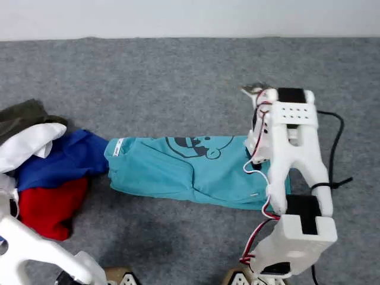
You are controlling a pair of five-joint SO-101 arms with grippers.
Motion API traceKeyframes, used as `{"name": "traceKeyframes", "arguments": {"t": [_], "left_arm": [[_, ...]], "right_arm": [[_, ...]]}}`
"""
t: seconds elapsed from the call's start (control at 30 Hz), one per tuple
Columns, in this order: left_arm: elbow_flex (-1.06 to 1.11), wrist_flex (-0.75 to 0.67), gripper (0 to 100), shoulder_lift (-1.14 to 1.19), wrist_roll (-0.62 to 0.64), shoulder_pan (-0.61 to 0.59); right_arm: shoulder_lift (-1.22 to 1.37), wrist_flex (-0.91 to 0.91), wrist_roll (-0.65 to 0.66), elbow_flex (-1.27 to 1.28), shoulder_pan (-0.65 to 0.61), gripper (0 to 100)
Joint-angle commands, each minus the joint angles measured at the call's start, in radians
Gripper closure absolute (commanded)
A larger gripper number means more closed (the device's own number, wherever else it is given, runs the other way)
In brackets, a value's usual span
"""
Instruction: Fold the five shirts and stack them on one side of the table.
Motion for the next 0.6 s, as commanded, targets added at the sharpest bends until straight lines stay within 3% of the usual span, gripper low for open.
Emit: {"name": "traceKeyframes", "arguments": {"t": [0.0,0.1,0.27,0.57], "left_arm": [[-0.008,0.011,98,-0.035,-0.009,-0.006],[-0.01,0.011,98,-0.035,-0.009,-0.005],[-0.008,0.011,98,-0.035,-0.009,-0.005],[-0.007,0.011,98,-0.035,-0.009,-0.005]], "right_arm": [[-0.061,-0.09,-0.011,0.02,0.074,80.1],[-0.036,-0.174,-0.012,0.052,0.105,79.6],[0.056,-0.231,-0.101,0.063,0.111,69.7],[0.259,-0.308,-0.109,0.06,0.097,77.2]]}}
